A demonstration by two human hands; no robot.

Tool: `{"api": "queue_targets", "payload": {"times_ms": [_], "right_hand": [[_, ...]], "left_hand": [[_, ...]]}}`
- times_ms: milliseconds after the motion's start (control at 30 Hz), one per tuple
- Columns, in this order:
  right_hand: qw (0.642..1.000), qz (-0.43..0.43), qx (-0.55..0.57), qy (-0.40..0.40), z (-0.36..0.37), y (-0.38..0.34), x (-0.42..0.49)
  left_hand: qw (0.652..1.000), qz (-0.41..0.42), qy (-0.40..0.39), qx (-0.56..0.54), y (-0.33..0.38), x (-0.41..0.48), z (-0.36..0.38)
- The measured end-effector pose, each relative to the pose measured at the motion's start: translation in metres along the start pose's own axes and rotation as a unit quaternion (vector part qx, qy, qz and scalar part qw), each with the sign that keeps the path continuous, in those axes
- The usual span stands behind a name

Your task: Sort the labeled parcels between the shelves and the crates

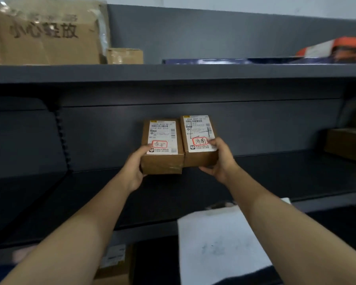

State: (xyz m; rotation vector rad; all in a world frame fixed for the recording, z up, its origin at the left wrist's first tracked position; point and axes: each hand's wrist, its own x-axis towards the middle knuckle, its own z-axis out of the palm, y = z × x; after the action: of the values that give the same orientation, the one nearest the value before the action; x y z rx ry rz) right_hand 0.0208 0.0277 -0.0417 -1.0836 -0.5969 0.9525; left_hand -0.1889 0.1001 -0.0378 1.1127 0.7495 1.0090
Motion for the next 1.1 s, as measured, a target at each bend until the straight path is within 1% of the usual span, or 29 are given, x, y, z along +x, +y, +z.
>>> {"api": "queue_targets", "payload": {"times_ms": [133,300,500,667,733,833,867,900,933,967,1100], "right_hand": [[0.998,-0.041,0.002,0.055,-0.105,-0.04,-0.045],[0.981,-0.05,0.003,0.186,-0.26,-0.082,-0.124],[0.938,-0.051,0.005,0.342,-0.43,-0.111,-0.238],[0.875,-0.032,-0.03,0.482,-0.555,-0.115,-0.333],[0.848,-0.023,-0.044,0.528,-0.601,-0.115,-0.372],[0.805,-0.005,-0.054,0.591,-0.664,-0.114,-0.42],[0.784,-0.001,-0.056,0.619,-0.687,-0.115,-0.434],[0.767,0.0,-0.057,0.64,-0.705,-0.113,-0.445],[0.758,0.01,-0.056,0.65,-0.713,-0.112,-0.452],[0.747,0.016,-0.052,0.663,-0.729,-0.112,-0.461],[0.687,0.032,-0.023,0.725,-0.79,-0.109,-0.501]], "left_hand": [[0.993,-0.034,-0.106,0.028,-0.029,-0.028,0.097],[0.975,-0.085,-0.197,0.059,-0.084,-0.081,0.245],[0.937,-0.142,-0.298,0.112,-0.165,-0.157,0.416],[0.888,-0.171,-0.383,0.188,-0.24,-0.214,0.542],[0.871,-0.182,-0.411,0.2,-0.27,-0.238,0.59],[0.843,-0.172,-0.46,0.221,-0.317,-0.262,0.658],[0.828,-0.179,-0.481,0.224,-0.337,-0.271,0.685],[0.823,-0.18,-0.488,0.228,-0.35,-0.278,0.704],[0.822,-0.179,-0.491,0.228,-0.359,-0.283,0.716],[0.812,-0.188,-0.503,0.227,-0.373,-0.29,0.734],[0.758,-0.217,-0.56,0.254,-0.431,-0.327,0.811]]}}
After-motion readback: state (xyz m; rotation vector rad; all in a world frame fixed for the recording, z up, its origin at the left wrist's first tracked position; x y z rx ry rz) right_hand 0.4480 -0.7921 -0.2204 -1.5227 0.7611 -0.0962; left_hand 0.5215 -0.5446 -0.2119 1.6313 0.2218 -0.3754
